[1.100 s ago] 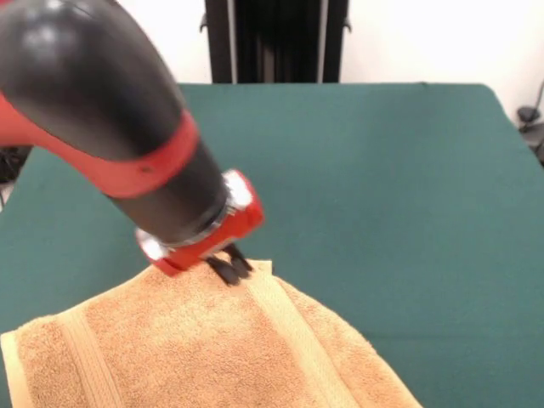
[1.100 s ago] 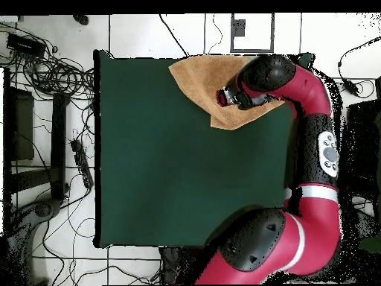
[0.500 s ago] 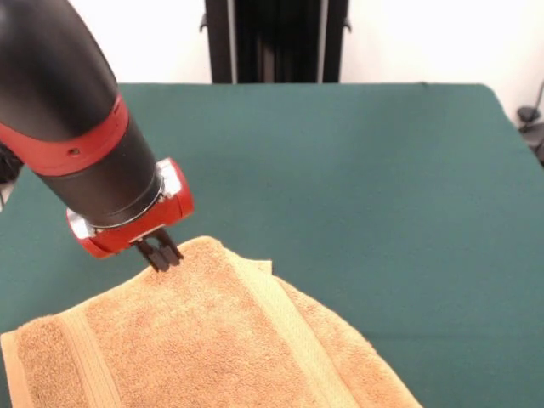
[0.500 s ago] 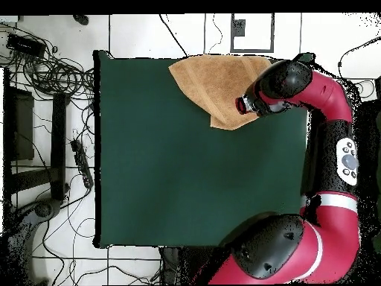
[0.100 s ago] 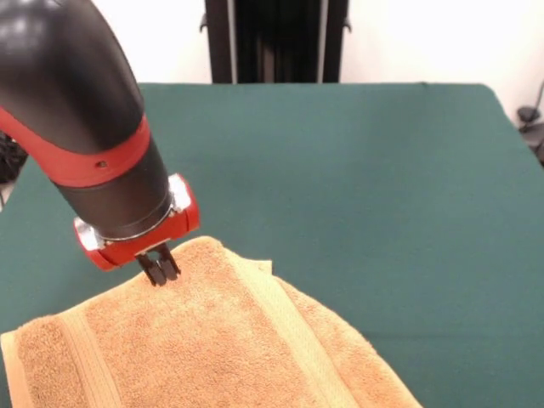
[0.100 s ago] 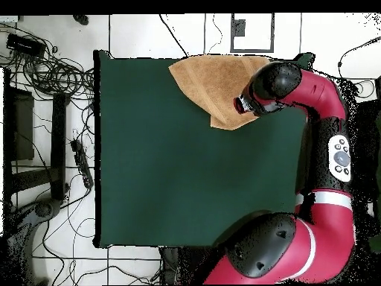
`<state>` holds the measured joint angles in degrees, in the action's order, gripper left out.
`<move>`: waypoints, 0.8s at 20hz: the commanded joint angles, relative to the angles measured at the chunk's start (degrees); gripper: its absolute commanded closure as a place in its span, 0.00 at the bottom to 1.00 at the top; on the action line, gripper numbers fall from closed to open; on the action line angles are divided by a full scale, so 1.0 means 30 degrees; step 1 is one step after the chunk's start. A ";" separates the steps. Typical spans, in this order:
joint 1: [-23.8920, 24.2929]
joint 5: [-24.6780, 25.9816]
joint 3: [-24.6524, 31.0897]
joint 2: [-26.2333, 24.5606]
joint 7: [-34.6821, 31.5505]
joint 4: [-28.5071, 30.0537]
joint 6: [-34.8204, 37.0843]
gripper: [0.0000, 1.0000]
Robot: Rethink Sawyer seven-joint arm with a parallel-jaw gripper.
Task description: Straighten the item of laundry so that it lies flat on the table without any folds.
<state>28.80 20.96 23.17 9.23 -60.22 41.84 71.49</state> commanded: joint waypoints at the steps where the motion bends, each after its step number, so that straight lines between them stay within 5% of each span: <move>1: -0.1085 0.1035 0.0299 -0.0537 0.2296 0.2522 -0.1436 1.00; 16: -0.1893 0.3123 -0.0551 -0.0618 0.1673 0.2124 -0.3036 1.00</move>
<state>26.45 27.38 21.56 9.23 -60.22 41.87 66.15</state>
